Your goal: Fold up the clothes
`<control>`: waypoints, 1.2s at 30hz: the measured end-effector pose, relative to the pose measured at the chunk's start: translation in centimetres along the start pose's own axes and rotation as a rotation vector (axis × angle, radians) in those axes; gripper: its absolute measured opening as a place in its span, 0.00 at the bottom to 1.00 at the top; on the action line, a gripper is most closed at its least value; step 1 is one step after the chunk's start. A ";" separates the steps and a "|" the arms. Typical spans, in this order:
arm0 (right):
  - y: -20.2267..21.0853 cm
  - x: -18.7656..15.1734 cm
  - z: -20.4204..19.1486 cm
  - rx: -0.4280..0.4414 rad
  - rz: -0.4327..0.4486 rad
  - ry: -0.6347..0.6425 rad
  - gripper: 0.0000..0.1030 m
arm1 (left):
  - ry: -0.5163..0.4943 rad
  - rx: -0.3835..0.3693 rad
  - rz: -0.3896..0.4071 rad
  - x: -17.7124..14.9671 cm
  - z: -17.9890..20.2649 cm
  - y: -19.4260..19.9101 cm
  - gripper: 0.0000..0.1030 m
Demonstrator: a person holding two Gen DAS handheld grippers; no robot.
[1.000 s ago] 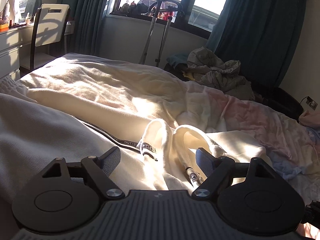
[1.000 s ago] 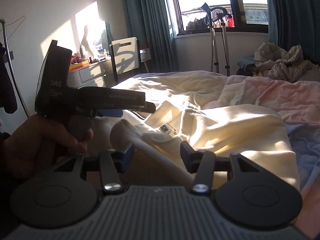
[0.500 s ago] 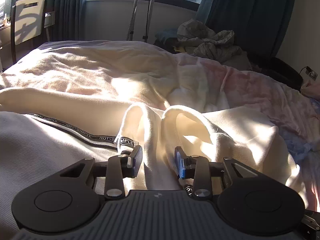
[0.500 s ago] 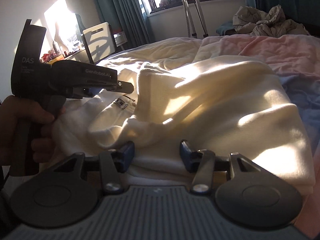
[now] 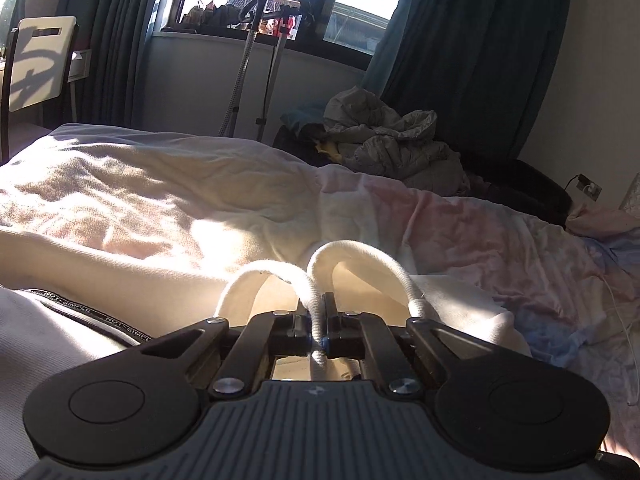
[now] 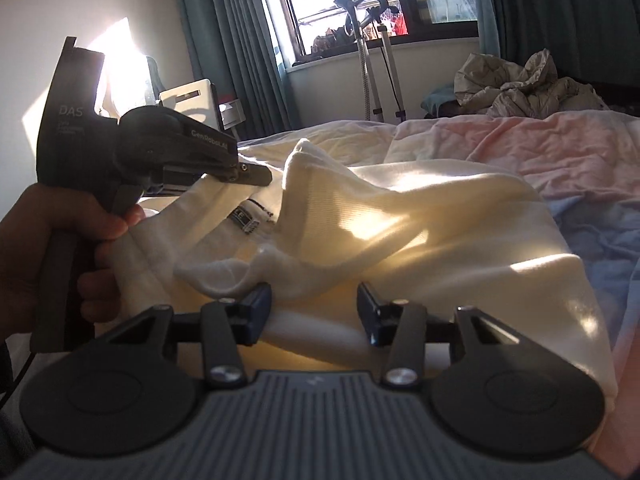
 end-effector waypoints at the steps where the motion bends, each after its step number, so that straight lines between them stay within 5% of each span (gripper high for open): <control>1: -0.2 -0.1 0.0 -0.002 -0.006 0.001 0.47 | -0.001 0.007 -0.016 -0.4 -0.2 -0.4 0.05; 7: -1.4 -1.1 0.8 -0.003 -0.052 -0.005 0.47 | -0.005 0.060 -0.063 -2.2 -1.1 -1.1 0.06; 18: -0.5 -0.8 0.7 -0.026 -0.056 0.026 0.47 | -0.028 0.062 -0.021 -4.3 0.6 7.0 0.07; 29: 4.8 2.8 4.3 -0.106 0.061 -0.017 0.47 | -0.142 0.138 0.036 -5.6 2.9 10.6 0.07; 36: 6.5 5.1 9.4 -0.157 0.131 -0.099 0.48 | -0.179 0.160 -0.054 -7.6 2.7 8.3 0.07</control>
Point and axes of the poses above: each gripper's, at about its wrist camera, not at the fingertips, and y roughly against the way its jaws point, z to its right, x to its top, the point moved 10 cm from there along -y, roughly the way its jaws point
